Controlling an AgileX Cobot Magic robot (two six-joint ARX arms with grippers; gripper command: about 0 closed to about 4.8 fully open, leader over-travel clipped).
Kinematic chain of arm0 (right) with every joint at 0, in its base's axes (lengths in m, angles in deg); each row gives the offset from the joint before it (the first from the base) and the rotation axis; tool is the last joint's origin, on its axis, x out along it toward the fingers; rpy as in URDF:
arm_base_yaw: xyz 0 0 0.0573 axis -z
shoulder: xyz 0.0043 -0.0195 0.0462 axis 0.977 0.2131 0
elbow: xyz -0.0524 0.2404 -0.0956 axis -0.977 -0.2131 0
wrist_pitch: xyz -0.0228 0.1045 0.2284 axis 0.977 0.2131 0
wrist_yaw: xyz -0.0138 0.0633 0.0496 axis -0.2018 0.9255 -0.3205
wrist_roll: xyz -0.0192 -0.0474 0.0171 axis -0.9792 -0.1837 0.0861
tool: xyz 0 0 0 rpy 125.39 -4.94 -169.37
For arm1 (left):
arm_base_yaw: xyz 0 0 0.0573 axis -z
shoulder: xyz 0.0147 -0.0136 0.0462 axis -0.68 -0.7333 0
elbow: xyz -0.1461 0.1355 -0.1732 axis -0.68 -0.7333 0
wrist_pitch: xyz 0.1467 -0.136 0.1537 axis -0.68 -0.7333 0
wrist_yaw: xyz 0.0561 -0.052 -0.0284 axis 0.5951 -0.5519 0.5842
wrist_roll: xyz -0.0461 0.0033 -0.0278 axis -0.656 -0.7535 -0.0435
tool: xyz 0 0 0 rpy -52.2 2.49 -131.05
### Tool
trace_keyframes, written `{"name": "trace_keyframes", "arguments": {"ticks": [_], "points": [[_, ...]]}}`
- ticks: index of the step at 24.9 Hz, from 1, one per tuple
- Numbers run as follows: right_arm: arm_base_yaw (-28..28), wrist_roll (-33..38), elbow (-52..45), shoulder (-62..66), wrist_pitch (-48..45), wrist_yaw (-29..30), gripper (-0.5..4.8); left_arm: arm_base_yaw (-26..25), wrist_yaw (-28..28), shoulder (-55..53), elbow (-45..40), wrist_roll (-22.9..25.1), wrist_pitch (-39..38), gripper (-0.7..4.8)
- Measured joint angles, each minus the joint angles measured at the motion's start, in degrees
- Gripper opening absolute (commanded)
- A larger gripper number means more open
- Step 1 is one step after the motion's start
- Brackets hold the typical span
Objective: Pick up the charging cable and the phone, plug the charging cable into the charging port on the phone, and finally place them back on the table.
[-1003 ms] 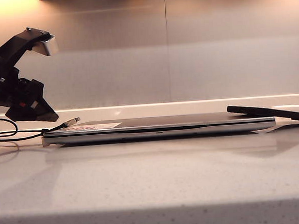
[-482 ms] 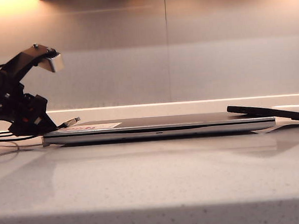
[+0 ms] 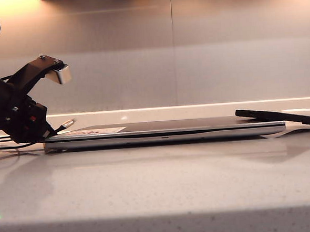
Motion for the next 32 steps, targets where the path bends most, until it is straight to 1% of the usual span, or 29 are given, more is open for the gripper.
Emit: {"name": "trace_keyframes", "arguments": {"ticks": [3,8,14,17,18,21,24,25,26,28,30,32], "points": [[0.0,0.0,0.0,0.0,0.0,0.0,-0.06,0.0,0.1,0.0,0.0,-0.1,0.1,-0.07],[0.0,0.0,0.0,0.0,0.0,0.0,-0.06,0.0,0.1,0.4,0.0,-2.6,-0.3,-0.07],[0.2,0.0,0.0,0.0,1.5,-0.9,-0.06,0.0,0.1,5.4,0.0,-4.7,-5.3,-0.07],[0.9,0.0,0.0,0.0,2.9,-3.3,-0.06,0.0,0.1,9.6,0.0,-7.5,-8.5,-0.07],[1.7,0.0,0.0,0.0,3.4,-3.8,-0.06,0.0,0.1,11.0,0.0,-8.6,-9.2,-0.07],[7.3,1.7,0.0,0.0,5.1,-3.3,-0.06,0.0,0.1,17.0,0.0,-13.0,-13.4,-0.07],[11.9,4.9,0.0,0.0,5.1,0.1,-0.06,0.0,0.1,20.0,0.0,-15.5,-14.5,-0.07],[13.7,5.8,0.0,0.0,5.1,1.5,-0.06,0.0,0.1,20.7,0.0,-16.2,-15.1,-0.06],[17.1,7.6,0.0,0.0,5.2,5.2,-0.06,0.0,0.1,22.1,0.1,-16.7,-16.6,-0.07],[21.2,10.8,0.0,0.1,6.6,9.8,-0.06,0.0,0.1,23.3,0.5,-16.9,-17.9,-0.07],[24.6,13.2,-1.0,0.1,7.7,12.8,-0.06,0.2,0.1,23.5,1.1,-18.5,-19.6,-0.07],[26.7,15.1,-2.5,0.2,7.8,14.7,-0.06,0.9,0.2,23.5,1.5,-19.4,-20.6,-0.07]]}}
